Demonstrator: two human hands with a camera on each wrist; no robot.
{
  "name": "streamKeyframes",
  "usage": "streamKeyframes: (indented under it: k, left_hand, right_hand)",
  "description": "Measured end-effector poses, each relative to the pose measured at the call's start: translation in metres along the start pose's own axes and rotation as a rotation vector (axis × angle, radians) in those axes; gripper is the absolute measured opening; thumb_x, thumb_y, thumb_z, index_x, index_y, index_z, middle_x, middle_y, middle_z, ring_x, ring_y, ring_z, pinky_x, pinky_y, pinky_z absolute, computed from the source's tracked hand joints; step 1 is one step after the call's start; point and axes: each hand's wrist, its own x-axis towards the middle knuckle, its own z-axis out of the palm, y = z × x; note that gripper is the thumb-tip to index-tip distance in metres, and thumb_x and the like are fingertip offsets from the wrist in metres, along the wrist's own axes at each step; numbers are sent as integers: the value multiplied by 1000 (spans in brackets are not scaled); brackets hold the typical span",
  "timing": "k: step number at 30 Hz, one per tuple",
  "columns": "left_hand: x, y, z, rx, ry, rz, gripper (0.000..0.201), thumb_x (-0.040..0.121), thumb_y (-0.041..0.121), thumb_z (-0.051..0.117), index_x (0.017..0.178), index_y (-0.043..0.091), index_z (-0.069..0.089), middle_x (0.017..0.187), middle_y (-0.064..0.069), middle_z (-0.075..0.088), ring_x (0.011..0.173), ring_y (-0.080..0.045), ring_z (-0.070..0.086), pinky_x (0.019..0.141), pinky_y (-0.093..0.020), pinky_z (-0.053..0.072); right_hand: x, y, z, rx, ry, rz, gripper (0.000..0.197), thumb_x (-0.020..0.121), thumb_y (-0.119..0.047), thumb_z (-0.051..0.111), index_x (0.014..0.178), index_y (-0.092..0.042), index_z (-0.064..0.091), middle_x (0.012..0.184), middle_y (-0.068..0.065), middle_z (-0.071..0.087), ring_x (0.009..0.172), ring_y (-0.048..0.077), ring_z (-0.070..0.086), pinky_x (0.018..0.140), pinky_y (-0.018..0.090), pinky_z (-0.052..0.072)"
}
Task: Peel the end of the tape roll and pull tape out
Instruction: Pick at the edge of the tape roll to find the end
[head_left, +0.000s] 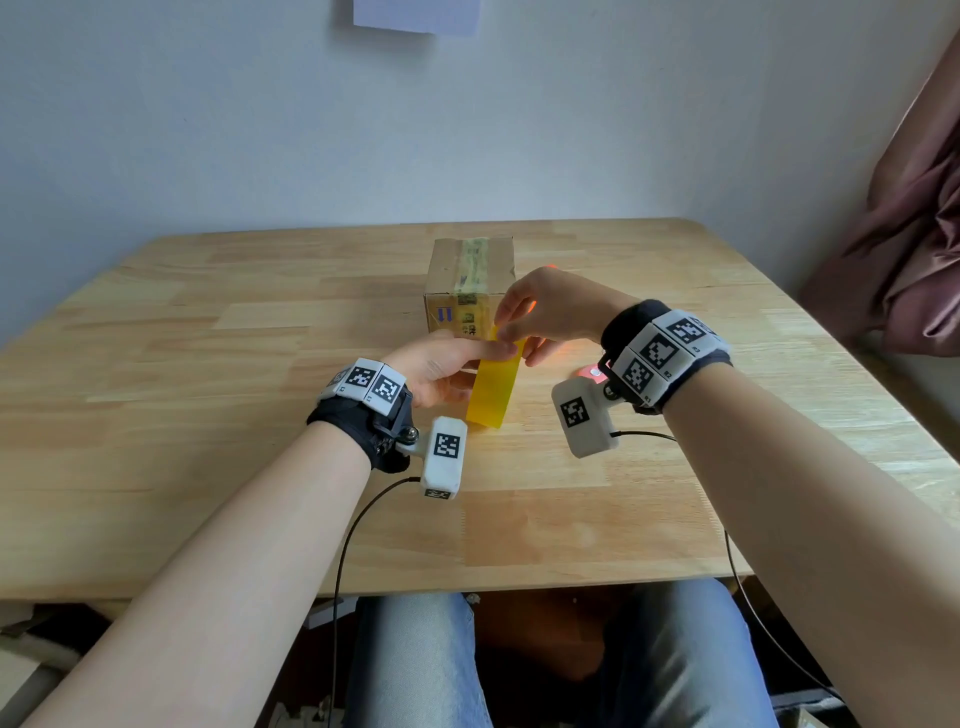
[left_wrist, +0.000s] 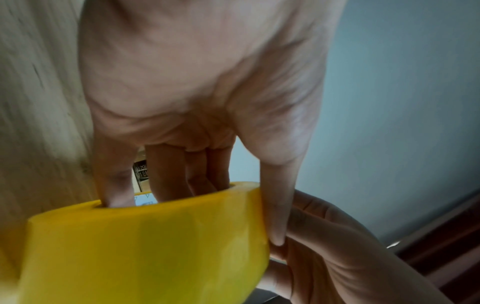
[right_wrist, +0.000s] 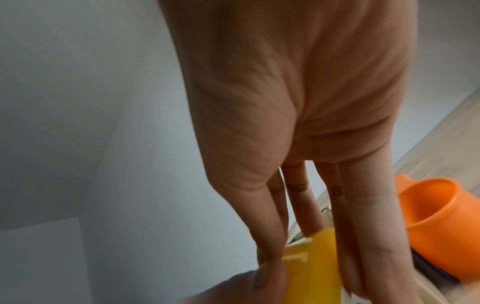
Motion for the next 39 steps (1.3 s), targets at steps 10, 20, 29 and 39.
streamKeyframes:
  k: [10, 20, 29, 39]
  left_hand:
    - [0, 4, 1, 27, -21, -21, 38, 77, 26, 82, 110, 10, 71, 100, -9, 77, 96, -27, 69, 108, -50, 45]
    - [2, 7, 5, 78, -19, -20, 39, 77, 26, 83, 110, 9, 71, 90, -4, 78, 88, -23, 71, 95, -42, 52]
    - [8, 12, 11, 87, -13, -35, 49, 77, 29, 84, 118, 7, 69, 98, -8, 74, 90, -25, 69, 97, -45, 51]
    - [9, 14, 11, 88, -38, -53, 48, 80, 28, 81, 120, 6, 67, 95, -6, 72, 85, -22, 68, 84, -37, 53]
  right_hand:
    - [1, 2, -4, -3, 30, 7, 5, 92, -19, 78, 92, -24, 76, 99, 1, 79, 70, 18, 80, 78, 38, 67]
    - [0, 7, -9, -26, 1, 30, 5, 92, -19, 77, 90, -23, 77, 96, 12, 81, 71, 21, 81, 83, 41, 66]
    - [0, 15, -11, 45, 28, 31, 13, 93, -15, 74, 104, -21, 76, 108, 0, 75, 71, 22, 81, 83, 41, 66]
    - [-1, 21, -11, 127, 38, 52, 6, 92, -14, 77, 97, -17, 78, 97, 7, 81, 73, 24, 81, 85, 43, 65]
